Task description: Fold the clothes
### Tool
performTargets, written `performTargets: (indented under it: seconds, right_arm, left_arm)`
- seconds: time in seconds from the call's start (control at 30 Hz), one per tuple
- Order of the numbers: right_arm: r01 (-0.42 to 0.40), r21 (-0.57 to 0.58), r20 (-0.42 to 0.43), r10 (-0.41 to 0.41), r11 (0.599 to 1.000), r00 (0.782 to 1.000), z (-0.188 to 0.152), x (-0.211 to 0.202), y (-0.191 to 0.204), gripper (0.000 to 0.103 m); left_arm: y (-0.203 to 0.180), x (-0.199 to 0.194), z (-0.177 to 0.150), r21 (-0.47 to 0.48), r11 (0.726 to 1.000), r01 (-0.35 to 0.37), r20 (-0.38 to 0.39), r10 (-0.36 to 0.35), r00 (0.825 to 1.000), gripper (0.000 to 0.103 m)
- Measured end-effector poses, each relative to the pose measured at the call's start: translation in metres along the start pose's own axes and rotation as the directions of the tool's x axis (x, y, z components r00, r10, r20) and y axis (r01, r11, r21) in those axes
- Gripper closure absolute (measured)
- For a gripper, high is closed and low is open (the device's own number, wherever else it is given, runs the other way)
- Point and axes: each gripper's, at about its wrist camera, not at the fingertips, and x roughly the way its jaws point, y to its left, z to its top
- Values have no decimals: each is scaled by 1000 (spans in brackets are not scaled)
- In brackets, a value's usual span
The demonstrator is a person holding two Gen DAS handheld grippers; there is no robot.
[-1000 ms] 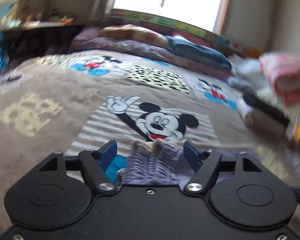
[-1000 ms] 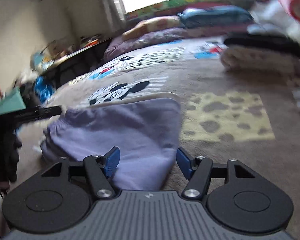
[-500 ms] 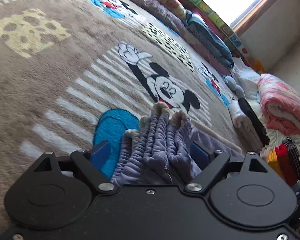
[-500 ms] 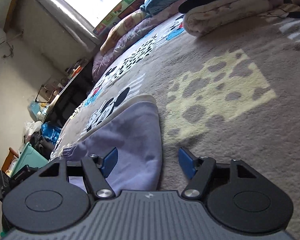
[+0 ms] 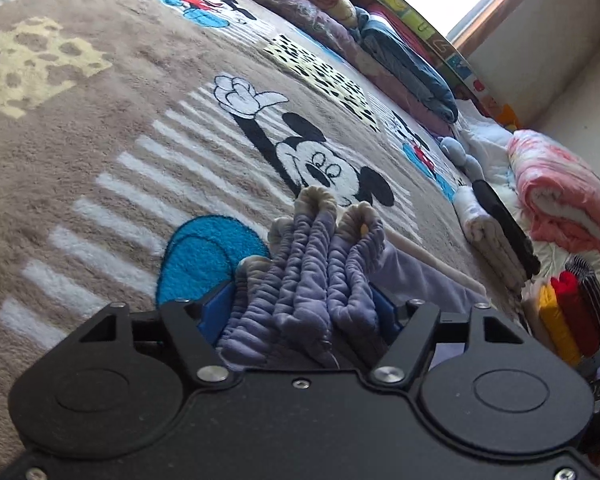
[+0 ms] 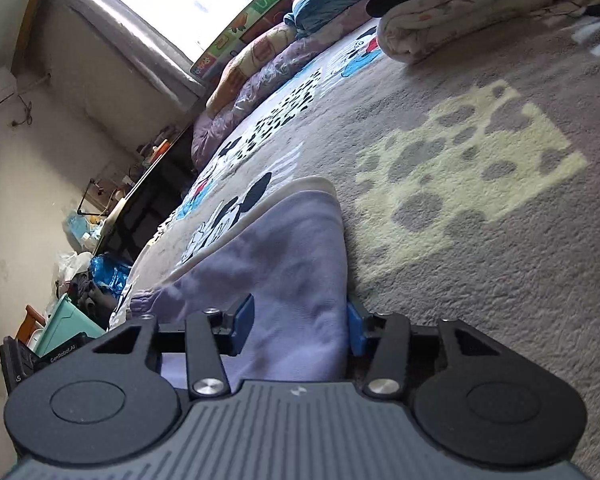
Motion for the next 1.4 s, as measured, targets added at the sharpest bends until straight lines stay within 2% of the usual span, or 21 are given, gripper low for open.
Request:
performTargets:
  seconds: [0.1, 0.2, 0.3, 0.43, 0.57, 0.73, 0.83, 0.97, 1.03, 1.07, 1.1, 1.13, 1.17, 1.2, 1.23, 1.27, 1.3, 1.37, 1.4]
  right_arm:
    - [0, 11, -11, 0, 1000, 1000, 2, 6, -2, 83]
    - [-9, 10, -25, 10, 1000, 1000, 4, 8, 1, 89]
    - [-31, 25, -11, 32, 999, 999, 10, 0, 10, 92]
    - [-39, -47, 5, 39, 998, 999, 22, -14, 39, 93]
    - [-62, -100, 31, 65, 993, 997, 36, -35, 71, 93]
    - [-101, -148, 31, 107, 984, 994, 49, -57, 105, 93]
    - [-76, -167, 8, 79, 983, 997, 47, -55, 108, 93]
    - [-26, -117, 1, 27, 993, 1000, 41, -51, 87, 93]
    - [-2, -99, 8, 3, 995, 1000, 37, -52, 76, 93]
    - [5, -93, 13, -4, 996, 1000, 35, -52, 69, 93]
    - [18, -87, 16, -16, 996, 1000, 34, -53, 62, 93]
    - [36, -78, 15, -35, 996, 999, 33, -52, 54, 93]
    - [58, -66, 12, -58, 996, 998, 31, -49, 45, 93]
    - [84, -57, 4, -84, 995, 996, 29, -45, 36, 91]
    - [107, -54, -7, -108, 993, 994, 26, -40, 29, 86]
    - [116, -45, -16, -117, 992, 993, 23, -37, 23, 77]
    - [110, -27, -21, -111, 994, 994, 20, -36, 17, 62]
    - [90, -5, -15, -90, 996, 996, 16, -36, 9, 47]
    - [83, -1, -12, -83, 997, 996, 14, -37, 7, 44]
  left_arm:
    - [-7, -1, -1, 21, 999, -28, 34, 27, 999, 56]
    - [-10, -7, -1, 20, 1000, -17, 66, 15, 998, 66]
    - [-9, -16, -2, -16, 1000, 16, 94, -14, 995, 68]
    - [-9, -38, -5, -80, 994, 76, 146, -63, 987, 71]
    - [-15, -72, -6, -123, 981, 149, 211, -121, 970, 79]
    - [-18, -115, -8, -130, 978, 161, 272, -121, 955, 79]
    - [-13, -108, -14, -133, 979, 158, 250, -121, 961, 78]
    - [-15, -81, -23, -136, 980, 143, 204, -113, 972, 78]
    - [-20, -76, -23, -113, 980, 165, 194, -141, 971, 78]
    - [-22, -70, -24, -95, 987, 133, 164, -116, 980, 77]
    - [-24, -63, -25, -74, 993, 90, 128, -80, 989, 62]
    - [-25, -57, -27, -44, 999, 1, 106, 4, 994, 52]
    - [-25, -52, -29, -11, 995, -100, 90, 100, 991, 39]
    - [-21, -52, -29, -20, 993, -114, 96, 116, 989, 37]
    - [-15, -54, -26, -54, 995, -79, 100, 84, 991, 37]
    - [-12, -55, -25, -62, 996, -64, 101, 70, 992, 35]
    - [-10, -55, -23, -64, 996, -54, 101, 60, 993, 31]
    - [-4, -51, -21, -81, 996, -27, 83, 34, 996, 29]
    - [-1, -46, -21, -99, 995, -8, 62, 14, 998, 29]
